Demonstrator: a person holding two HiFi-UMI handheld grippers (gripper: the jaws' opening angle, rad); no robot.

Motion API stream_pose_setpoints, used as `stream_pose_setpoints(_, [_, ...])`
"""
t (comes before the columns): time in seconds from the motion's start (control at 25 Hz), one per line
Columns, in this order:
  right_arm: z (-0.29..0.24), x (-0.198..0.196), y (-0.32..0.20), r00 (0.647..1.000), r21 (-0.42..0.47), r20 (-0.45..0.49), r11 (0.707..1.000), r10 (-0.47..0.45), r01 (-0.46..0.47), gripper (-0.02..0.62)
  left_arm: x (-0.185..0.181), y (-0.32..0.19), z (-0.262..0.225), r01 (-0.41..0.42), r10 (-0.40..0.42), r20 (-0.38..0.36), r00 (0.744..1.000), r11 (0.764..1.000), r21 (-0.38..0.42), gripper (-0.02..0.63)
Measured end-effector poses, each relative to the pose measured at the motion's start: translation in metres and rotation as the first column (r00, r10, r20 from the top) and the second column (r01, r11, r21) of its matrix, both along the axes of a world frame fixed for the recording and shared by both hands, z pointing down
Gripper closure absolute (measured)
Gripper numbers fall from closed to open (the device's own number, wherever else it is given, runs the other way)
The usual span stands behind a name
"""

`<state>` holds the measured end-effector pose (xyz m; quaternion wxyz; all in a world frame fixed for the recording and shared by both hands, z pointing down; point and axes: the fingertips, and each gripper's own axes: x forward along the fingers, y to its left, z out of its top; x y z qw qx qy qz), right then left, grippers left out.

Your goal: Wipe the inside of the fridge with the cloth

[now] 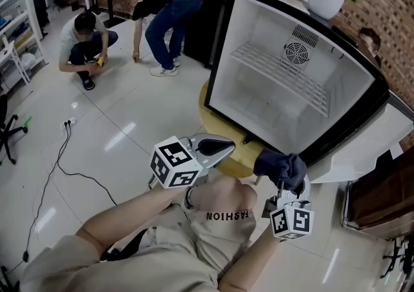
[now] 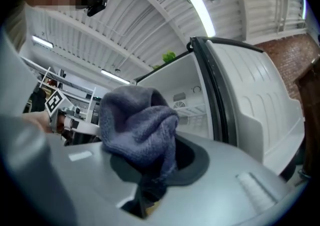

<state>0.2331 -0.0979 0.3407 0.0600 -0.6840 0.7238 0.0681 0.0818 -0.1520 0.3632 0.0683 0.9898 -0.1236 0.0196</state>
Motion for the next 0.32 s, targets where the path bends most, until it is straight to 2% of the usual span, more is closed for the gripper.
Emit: stream_pose_setpoints(0.32, [-0.009, -0.019, 0.001, 1.000, 0.038, -0.024, 0.999, -0.017, 0.018, 0.538, 0.006, 0.011, 0.013, -0.039, 0.040, 0.030, 0.999, 0.999, -0.031, 0.603])
